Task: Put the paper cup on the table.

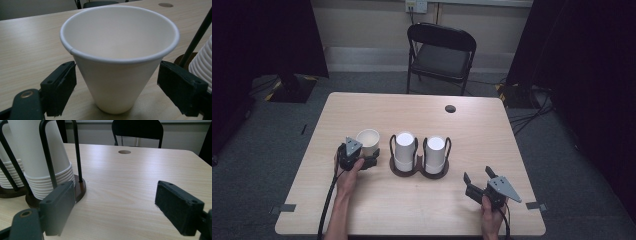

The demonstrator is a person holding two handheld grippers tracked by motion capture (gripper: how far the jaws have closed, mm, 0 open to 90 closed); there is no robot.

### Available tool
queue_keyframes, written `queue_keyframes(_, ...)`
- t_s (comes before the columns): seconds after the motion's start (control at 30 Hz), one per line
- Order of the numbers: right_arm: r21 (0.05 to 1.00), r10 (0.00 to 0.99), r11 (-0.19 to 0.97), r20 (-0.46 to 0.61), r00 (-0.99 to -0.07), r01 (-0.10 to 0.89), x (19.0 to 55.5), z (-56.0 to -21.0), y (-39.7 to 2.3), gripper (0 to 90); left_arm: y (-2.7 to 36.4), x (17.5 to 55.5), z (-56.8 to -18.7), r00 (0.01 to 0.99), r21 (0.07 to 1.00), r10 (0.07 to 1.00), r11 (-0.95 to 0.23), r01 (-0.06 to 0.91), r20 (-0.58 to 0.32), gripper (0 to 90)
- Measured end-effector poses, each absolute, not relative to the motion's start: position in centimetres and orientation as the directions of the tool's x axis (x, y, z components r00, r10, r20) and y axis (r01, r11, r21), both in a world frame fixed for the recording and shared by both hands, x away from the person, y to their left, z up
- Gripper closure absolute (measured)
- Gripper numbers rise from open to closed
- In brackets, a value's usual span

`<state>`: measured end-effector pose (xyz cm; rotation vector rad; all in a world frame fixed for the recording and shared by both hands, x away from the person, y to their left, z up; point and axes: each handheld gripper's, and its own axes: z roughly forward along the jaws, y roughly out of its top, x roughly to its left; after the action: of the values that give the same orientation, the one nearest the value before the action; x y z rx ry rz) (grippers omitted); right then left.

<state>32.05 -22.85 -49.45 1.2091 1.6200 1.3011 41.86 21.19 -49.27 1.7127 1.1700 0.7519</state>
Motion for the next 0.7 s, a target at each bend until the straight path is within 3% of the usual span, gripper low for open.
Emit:
queue_keyframes(0.2, 0.973, 0.954, 0.048, 0.021, -0.298, 0.224, 32.0, -49.5, -22.9, 15.6, 21.2, 40.8, -49.2, 0.337, 0.910, 0.942, -0.147, 0.387, 0.009, 15.8)
queue_keyframes(0.4, 0.975, 0.954, 0.040, 0.028, -0.297, 0.220, 32.0, -49.5, -23.0, 15.6, 21.5, 39.1, -49.1, 0.320, 0.926, 0.947, -0.087, 0.367, -0.038, 15.8)
queue_keyframes(0.7, 0.975, 0.955, 0.041, 0.026, -0.295, 0.219, 32.0, -49.5, -22.9, 15.6, 21.0, 36.8, -48.3, 0.360, 0.931, 0.931, -0.081, 0.356, -0.056, 15.7)
